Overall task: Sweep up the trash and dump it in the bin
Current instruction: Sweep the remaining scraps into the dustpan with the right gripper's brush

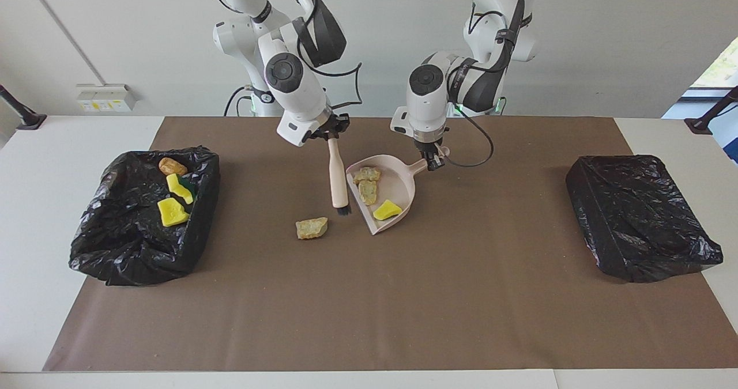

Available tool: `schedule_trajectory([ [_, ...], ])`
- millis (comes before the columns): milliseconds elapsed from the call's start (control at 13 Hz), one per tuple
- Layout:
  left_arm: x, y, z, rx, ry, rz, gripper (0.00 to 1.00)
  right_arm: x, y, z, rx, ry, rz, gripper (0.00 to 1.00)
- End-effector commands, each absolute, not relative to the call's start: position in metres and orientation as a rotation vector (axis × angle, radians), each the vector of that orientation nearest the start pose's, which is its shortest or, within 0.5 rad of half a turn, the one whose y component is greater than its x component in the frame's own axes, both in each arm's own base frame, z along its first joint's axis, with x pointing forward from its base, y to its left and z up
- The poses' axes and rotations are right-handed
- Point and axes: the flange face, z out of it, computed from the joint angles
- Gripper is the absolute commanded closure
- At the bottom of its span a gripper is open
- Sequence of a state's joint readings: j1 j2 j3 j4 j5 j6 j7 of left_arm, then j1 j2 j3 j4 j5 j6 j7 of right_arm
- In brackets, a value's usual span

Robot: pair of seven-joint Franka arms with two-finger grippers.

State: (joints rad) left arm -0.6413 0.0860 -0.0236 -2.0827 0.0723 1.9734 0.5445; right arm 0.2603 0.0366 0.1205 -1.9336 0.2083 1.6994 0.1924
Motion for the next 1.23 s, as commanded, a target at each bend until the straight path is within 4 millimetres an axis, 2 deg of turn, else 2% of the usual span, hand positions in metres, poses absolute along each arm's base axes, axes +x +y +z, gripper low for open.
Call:
schedule_trajectory([
  [0,0.421,-0.322,0.373,-2.459,1.793,0.26,1.0,0.529,0.195,0.427,-3.077,-0.185,0.334,1.0],
  [77,0.421,-0.322,0.373,-2.459,1.793,0.26,1.0,0.545,0.175,0.412,-3.133,-0.257,0.293,1.0],
  [231,0.421,-0.322,0.373,-2.459,1.793,0.26,1.0,0.564,0.123,0.389,-3.246,-0.582,0.325,1.0],
  [308,0.421,-0.321,0.373,-2.46,1.791,0.26,1.0,0.565,0.109,0.388,-3.256,-0.693,0.346,1.0],
  [385,0.421,-0.321,0.373,-2.46,1.791,0.26,1.0,0.563,0.104,0.384,-3.244,-0.699,0.367,1.0],
  [462,0.421,-0.321,0.373,-2.46,1.79,0.264,1.0,0.557,0.113,0.375,-3.231,-0.724,0.4,1.0],
  [539,0.422,-0.32,0.373,-2.461,1.789,0.265,1.0,0.546,0.131,0.367,-3.195,-0.749,0.441,1.0],
  [694,0.423,-0.319,0.373,-2.463,1.787,0.265,1.0,0.527,0.158,0.355,-3.066,-0.671,0.518,1.0],
  [925,0.422,-0.319,0.372,-2.463,1.787,0.265,1.0,0.494,0.211,0.337,-2.962,-0.723,0.596,1.0],
  [1156,0.422,-0.318,0.372,-2.463,1.787,0.267,1.0,0.469,0.257,0.344,-2.829,-0.645,0.633,1.0],
])
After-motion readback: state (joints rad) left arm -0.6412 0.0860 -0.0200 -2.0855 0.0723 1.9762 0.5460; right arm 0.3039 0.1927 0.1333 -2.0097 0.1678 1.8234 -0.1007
